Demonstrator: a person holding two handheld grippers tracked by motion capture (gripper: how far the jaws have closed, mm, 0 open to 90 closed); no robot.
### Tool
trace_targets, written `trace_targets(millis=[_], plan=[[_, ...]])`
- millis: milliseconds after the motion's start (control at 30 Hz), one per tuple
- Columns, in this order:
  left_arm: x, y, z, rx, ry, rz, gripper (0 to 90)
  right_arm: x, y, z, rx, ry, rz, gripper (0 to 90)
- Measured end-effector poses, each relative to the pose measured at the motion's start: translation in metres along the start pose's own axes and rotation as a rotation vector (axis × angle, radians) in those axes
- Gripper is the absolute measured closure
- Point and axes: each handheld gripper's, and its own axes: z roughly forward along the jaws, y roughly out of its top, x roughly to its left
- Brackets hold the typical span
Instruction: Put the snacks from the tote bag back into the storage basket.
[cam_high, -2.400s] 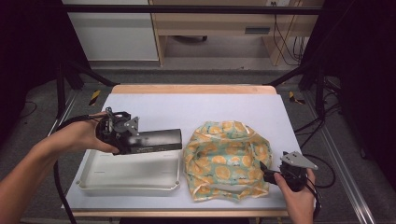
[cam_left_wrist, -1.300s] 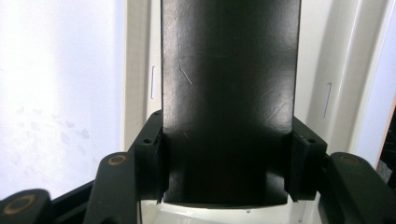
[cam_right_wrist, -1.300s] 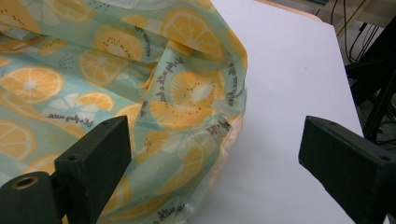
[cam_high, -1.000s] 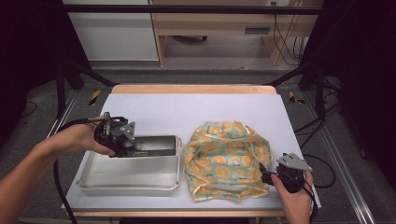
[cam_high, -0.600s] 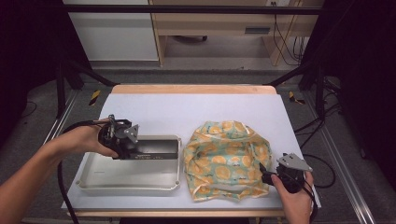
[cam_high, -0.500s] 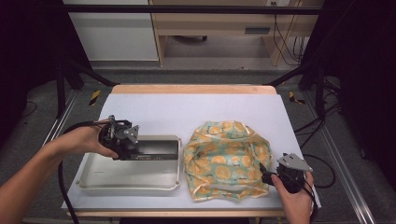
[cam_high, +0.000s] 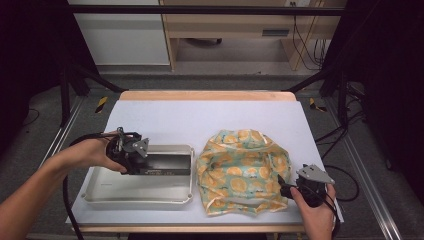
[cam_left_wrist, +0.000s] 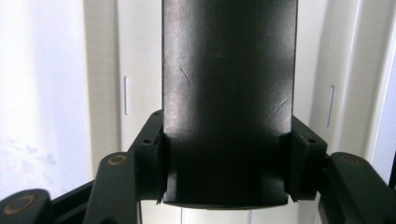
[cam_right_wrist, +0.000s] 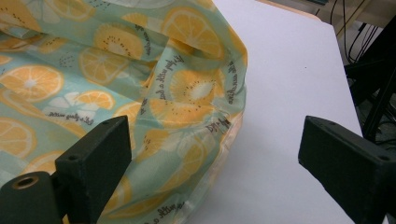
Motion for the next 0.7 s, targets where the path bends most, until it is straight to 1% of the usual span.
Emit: trace_targets(millis=[33,100,133,167,333,433,467,500,567,600,633,700], plan=[[0.001,0.0,0.001,0.0,0.003,0.01,43.3,0.0,0.0,0.0,0.0,-0.001,0.0,10.0],[0.001,0.0,0.002,0.002,0.002,0.009,43.3,0.0,0.0,0.0,0.002,-0.001,0.003,10.0],[0.0,-0.001,0.003,0.0,-0.004,-0.001,43.2,0.0,0.0,0.0,0.002,-0.001,0.003,10.0],[0.0,0.0,0.004,0.0,-0.001,0.008,43.2,0.0,0.0,0.0,0.002,0.0,0.003,10.0],[0.001,-0.001,0.006,-0.008,0.002,0.01,43.2,0.0,0.0,-0.001,0.001,0.001,0.004,10.0],[0.001,-0.003,0.008,-0.014,-0.004,-0.003,43.2,0.0,-0.001,0.0,0.003,0.003,0.0,10.0],[0.001,-0.003,0.008,-0.013,-0.006,-0.003,43.2,0.0,0.0,-0.001,0.003,0.003,0.003,10.0],[0.002,-0.003,0.009,-0.012,-0.004,0.006,43.2,0.0,0.0,0.0,0.003,0.004,0.003,10.0],[0.001,-0.003,0.011,-0.011,-0.007,0.003,43.2,0.0,-0.001,0.0,0.004,0.004,0.0,10.0],[0.002,-0.002,0.011,-0.008,-0.002,0.011,43.2,0.0,-0.001,0.0,0.004,0.004,-0.001,10.0],[0.002,-0.002,0.012,-0.007,-0.005,0.009,43.2,0.0,0.0,0.0,0.003,0.004,-0.003,10.0],[0.003,-0.002,0.013,-0.006,-0.008,0.009,43.2,0.0,0.0,-0.001,0.003,0.004,0.004,10.0]])
